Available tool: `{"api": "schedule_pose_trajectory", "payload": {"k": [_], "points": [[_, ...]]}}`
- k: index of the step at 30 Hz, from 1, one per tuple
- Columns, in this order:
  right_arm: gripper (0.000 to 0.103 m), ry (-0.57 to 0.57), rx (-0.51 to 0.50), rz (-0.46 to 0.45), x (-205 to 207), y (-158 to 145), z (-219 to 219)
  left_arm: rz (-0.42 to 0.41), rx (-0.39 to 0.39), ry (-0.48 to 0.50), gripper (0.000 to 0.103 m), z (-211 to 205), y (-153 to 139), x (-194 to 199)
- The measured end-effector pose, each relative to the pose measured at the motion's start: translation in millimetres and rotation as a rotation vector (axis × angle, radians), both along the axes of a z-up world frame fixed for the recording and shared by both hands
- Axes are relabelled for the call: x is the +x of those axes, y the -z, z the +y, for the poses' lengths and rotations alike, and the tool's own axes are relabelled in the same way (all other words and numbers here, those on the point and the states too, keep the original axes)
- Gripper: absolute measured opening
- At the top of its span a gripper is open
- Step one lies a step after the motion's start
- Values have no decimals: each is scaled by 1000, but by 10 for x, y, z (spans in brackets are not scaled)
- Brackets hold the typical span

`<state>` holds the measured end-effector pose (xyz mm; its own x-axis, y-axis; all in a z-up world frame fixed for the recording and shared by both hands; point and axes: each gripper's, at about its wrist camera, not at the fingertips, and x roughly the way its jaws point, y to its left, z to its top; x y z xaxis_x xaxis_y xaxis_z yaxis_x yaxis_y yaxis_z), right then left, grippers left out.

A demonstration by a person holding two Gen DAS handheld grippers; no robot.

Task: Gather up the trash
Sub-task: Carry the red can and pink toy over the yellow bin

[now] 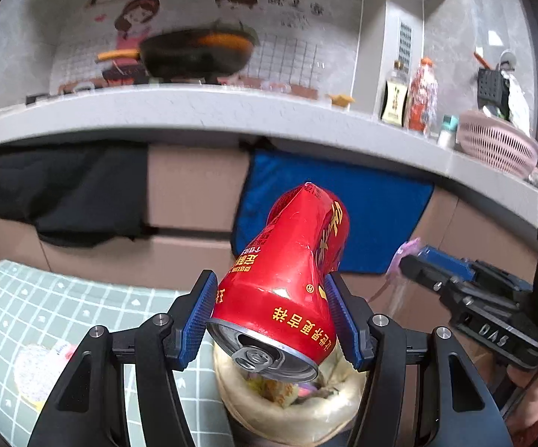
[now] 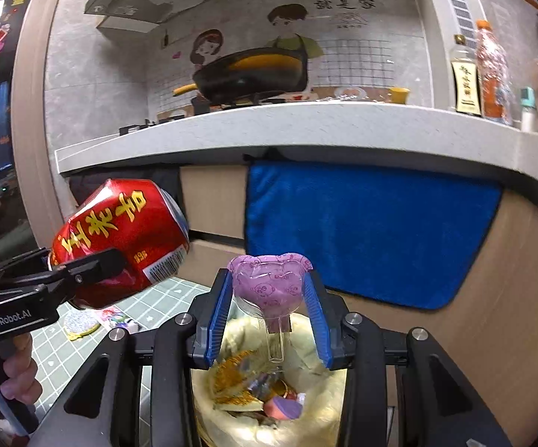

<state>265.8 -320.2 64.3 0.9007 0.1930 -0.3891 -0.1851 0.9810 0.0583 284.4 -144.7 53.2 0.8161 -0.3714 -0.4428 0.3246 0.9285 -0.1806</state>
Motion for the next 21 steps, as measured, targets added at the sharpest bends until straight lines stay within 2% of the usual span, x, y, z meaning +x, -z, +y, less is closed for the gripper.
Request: {"api": "schedule_pose_trajectory", "payload": {"k": [5,12,17,19,21], "points": [[37,13,49,27,74,167,-184,101,34,18,60,-164,375,200],[37,38,76,86,294,448,-343,334,5,43,60,-304,1071,610],[37,51,98,127,483,599,-414,547,-40,92,60,-442,1641,1009],[37,57,99,144,540,662,-426,591,-58,102,60,-480,1778,1104],[37,63,98,158,583,714,-442,599,-70,116,60,-518,1834,1152]]}}
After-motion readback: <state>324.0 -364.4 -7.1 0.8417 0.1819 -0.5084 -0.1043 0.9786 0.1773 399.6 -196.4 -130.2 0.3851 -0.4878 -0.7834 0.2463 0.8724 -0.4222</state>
